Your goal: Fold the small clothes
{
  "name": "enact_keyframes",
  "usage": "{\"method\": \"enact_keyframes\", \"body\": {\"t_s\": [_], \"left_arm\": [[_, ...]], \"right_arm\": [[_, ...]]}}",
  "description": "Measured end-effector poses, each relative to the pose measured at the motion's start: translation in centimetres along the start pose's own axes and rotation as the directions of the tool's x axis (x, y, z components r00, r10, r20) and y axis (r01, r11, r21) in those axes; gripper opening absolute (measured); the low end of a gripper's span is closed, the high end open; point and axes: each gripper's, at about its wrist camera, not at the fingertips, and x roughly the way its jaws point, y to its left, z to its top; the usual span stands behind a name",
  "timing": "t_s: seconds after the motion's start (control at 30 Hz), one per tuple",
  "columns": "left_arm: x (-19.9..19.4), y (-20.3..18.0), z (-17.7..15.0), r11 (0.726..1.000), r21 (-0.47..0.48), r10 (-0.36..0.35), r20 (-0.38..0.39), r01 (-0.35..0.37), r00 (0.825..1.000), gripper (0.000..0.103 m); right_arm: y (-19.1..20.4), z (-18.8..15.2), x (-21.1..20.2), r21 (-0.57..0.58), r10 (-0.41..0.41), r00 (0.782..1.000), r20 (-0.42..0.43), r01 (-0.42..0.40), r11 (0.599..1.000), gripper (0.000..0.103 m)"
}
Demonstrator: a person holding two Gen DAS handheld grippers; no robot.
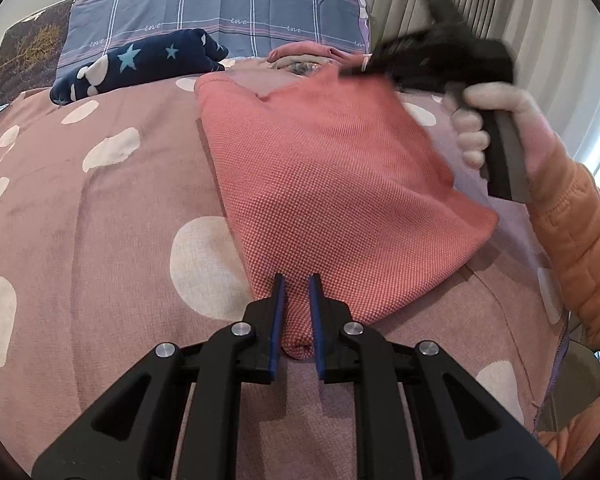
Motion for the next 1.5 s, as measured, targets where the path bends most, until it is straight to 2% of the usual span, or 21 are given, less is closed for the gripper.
{"method": "enact_keyframes", "body": {"t_s": [0.1,0.13,0.23,0.27,0.33,0.4,0.5,0.63,0.7,0.77,0.8,0.9,0.97,1.03,1.13,1.2,1.27,1.3,1.33,1.37,1.5], "left_arm": [[0.1,0.1,0.1,1.0,-0.006,-0.004,-0.002,0.004,1.0,0.014],[0.1,0.1,0.1,1.0,-0.006,-0.005,-0.003,0.005,1.0,0.014],[0.0,0.1,0.2,1.0,-0.006,-0.004,-0.001,0.004,1.0,0.014],[0.0,0.1,0.1,1.0,-0.007,-0.003,0.0,0.003,1.0,0.014],[-0.2,0.3,0.1,1.0,-0.011,-0.005,0.002,0.006,1.0,0.014],[-0.2,0.4,0.3,1.0,-0.013,-0.01,-0.005,0.01,1.0,0.015],[-0.4,0.3,0.6,1.0,-0.012,-0.014,-0.013,0.014,1.0,0.017],[-0.8,0.2,0.7,1.0,-0.013,-0.013,-0.011,0.012,1.0,0.023],[-0.7,0.1,0.4,1.0,-0.006,-0.004,-0.014,0.004,1.0,0.024],[-0.4,0.0,0.0,1.0,0.007,0.002,-0.011,-0.002,1.0,0.025],[-0.3,0.0,-0.1,1.0,0.014,0.003,-0.007,-0.003,1.0,0.025],[-0.5,-0.5,0.0,0.999,0.033,0.033,-0.011,-0.033,0.999,0.028],[-0.9,-0.5,-0.1,0.999,0.015,0.037,-0.016,-0.037,0.999,0.039],[-1.5,-0.5,0.0,0.999,-0.008,0.035,-0.024,-0.035,0.999,0.042],[-2.3,-0.8,0.6,0.999,-0.007,0.032,0.01,-0.032,0.999,0.042],[-2.2,-1.3,1.0,0.999,0.017,0.047,0.013,-0.047,0.999,0.042],[-0.8,-1.6,1.1,0.997,0.029,0.074,-0.037,-0.073,0.997,0.042],[0.1,-1.5,0.9,0.997,0.023,0.079,-0.066,-0.078,0.995,0.044],[0.5,-1.4,0.7,0.996,0.016,0.088,-0.07,-0.087,0.994,0.051],[0.6,-1.3,0.5,0.995,0.009,0.097,-0.058,-0.096,0.994,0.052],[0.3,-1.3,0.2,0.994,0.004,0.107,-0.049,-0.107,0.993,0.053]], "right_arm": [[1.9,-0.1,-2.9,-0.123,0.019,0.987,0.161,0.001,0.992,0.008],[1.3,0.0,-2.1,-0.112,0.001,0.99,0.144,0.015,0.994,0.009],[-2.3,-0.6,3.3,-0.026,-0.084,0.995,-0.062,0.083,0.996,0.017],[-3.0,-1.0,3.9,-0.004,-0.071,0.994,-0.077,0.071,0.997,0.016],[-3.4,-1.1,2.7,0.031,-0.032,0.999,-0.029,0.033,0.999,0.02],[-2.8,-0.8,0.3,0.02,-0.05,0.998,0.036,0.05,0.999,0.027],[-1.0,-1.0,-2.8,-0.024,-0.022,0.996,0.084,0.025,0.999,0.027],[2.8,-4.4,-6.3,-0.145,0.058,0.997,0.06,-0.049,0.988,0.027],[3.4,-6.3,-6.9,-0.154,0.086,0.996,0.023,-0.081,0.985,0.027],[3.1,-8.8,-5.6,-0.152,-0.005,0.998,-0.055,-0.003,0.988,0.026],[2.4,-10.0,-3.9,-0.157,-0.11,0.989,-0.098,0.094,0.983,0.02],[2.5,-10.9,-4.2,-0.161,-0.138,0.989,-0.051,0.128,0.979,0.019],[3.6,-10.7,-5.4,-0.168,-0.171,0.985,-0.016,0.166,0.972,0.019],[4.9,-10.7,-7.4,-0.186,-0.102,0.994,0.031,0.106,0.977,0.019],[5.7,-11.6,-9.0,-0.205,-0.058,0.997,0.049,0.067,0.976,0.019],[5.6,-12.3,-9.4,-0.207,-0.065,0.997,0.041,0.072,0.976,0.02],[4.7,-13.5,-8.4,-0.195,-0.121,0.993,-0.011,0.117,0.974,0.024],[4.0,-14.3,-7.1,-0.179,-0.18,0.981,-0.067,0.166,0.97,0.028],[3.5,-14.8,-6.6,-0.167,-0.187,0.979,-0.087,0.17,0.971,0.028],[3.4,-15.2,-6.8,-0.164,-0.176,0.983,-0.053,0.165,0.972,0.028],[4.4,-15.4,-6.9,-0.182,-0.219,0.975,-0.044,0.208,0.961,0.029]]}}
